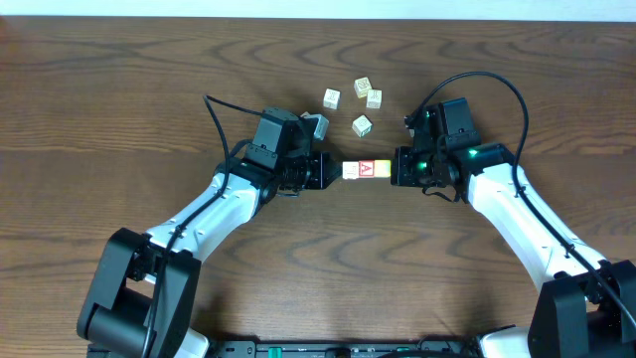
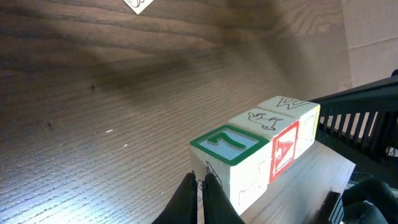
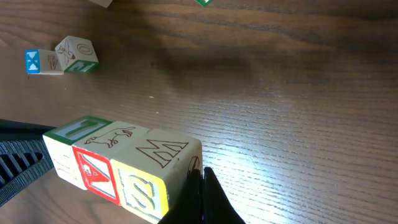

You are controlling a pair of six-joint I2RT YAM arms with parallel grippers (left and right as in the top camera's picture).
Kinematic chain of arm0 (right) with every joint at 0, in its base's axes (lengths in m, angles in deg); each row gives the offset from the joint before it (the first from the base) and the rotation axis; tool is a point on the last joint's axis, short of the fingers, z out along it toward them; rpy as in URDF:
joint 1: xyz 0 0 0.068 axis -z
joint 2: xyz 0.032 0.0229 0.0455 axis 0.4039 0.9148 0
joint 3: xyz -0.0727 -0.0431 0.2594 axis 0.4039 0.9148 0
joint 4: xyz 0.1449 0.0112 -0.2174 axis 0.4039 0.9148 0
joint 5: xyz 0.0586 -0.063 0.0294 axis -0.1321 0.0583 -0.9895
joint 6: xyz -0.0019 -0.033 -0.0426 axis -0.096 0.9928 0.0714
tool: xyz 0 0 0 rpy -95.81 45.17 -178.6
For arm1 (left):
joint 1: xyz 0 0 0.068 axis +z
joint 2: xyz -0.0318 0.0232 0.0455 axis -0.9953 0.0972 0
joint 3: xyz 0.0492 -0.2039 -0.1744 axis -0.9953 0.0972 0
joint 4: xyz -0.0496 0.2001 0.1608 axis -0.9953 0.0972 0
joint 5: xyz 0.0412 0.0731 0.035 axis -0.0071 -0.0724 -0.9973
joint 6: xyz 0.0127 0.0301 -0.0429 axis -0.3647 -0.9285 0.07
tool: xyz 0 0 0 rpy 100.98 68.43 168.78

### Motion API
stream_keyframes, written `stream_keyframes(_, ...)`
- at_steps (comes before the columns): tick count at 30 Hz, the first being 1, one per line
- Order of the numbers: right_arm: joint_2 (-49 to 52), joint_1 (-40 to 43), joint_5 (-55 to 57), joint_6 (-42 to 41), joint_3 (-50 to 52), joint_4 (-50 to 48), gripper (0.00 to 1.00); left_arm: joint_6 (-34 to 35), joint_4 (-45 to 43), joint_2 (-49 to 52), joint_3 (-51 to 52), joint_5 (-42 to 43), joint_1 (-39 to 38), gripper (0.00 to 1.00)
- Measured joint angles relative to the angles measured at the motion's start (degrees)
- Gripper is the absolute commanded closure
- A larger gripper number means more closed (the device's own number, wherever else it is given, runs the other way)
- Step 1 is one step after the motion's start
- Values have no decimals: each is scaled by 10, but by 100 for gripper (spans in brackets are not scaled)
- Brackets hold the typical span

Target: Lift 3 blocks

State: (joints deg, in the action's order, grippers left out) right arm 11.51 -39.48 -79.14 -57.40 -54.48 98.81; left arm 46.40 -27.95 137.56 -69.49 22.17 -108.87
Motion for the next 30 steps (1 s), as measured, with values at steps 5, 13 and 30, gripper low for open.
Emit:
stream_keyframes(5, 0, 0, 0, 0, 0, 0, 99, 0, 0, -5, 0, 0, 0, 93)
stream_keyframes(13, 0, 0, 1, 0, 0, 2, 99, 2, 0, -8, 0, 0, 0, 93)
stream_keyframes(30, 0, 0, 1, 0, 0, 2, 99, 2, 0, -8, 0, 0, 0, 93)
